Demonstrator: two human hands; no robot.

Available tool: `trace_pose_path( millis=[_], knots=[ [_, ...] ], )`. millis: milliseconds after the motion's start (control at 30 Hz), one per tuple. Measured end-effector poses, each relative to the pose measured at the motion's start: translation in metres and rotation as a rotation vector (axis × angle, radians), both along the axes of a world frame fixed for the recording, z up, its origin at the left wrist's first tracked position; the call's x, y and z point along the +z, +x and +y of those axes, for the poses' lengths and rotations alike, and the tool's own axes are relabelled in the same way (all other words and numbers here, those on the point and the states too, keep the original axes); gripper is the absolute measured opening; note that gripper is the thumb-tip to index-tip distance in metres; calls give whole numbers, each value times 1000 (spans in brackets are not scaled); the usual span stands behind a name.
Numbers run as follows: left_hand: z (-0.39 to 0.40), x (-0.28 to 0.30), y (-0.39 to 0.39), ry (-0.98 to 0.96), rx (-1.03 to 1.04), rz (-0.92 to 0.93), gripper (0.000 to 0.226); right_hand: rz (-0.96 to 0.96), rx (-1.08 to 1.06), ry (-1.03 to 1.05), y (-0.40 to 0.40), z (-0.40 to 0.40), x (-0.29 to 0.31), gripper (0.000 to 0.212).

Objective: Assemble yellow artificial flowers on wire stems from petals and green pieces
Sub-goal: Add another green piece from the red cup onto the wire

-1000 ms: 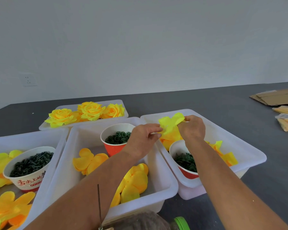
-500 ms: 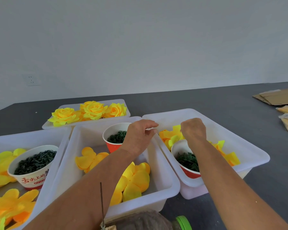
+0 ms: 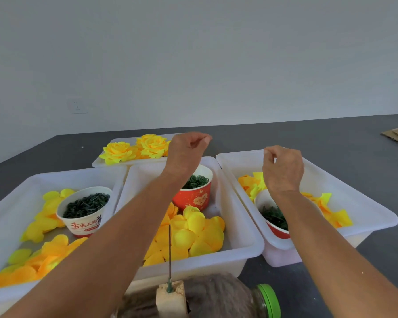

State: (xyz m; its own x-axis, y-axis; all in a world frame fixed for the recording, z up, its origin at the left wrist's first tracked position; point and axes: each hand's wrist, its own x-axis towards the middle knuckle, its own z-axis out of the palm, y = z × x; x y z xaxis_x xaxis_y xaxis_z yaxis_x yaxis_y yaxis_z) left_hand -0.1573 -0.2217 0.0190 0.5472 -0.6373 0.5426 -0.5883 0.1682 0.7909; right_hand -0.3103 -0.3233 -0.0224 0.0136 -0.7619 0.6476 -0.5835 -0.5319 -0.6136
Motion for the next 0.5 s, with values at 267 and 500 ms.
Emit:
trace_pose_path(
  millis=[267,500],
  knots=[
    [47,3,12,70,54,-5,17,3,182,-37,7,15,5,22],
    [105,-6,23,76,65,40,16,-95,686,86,42,83,28,13]
  ],
)
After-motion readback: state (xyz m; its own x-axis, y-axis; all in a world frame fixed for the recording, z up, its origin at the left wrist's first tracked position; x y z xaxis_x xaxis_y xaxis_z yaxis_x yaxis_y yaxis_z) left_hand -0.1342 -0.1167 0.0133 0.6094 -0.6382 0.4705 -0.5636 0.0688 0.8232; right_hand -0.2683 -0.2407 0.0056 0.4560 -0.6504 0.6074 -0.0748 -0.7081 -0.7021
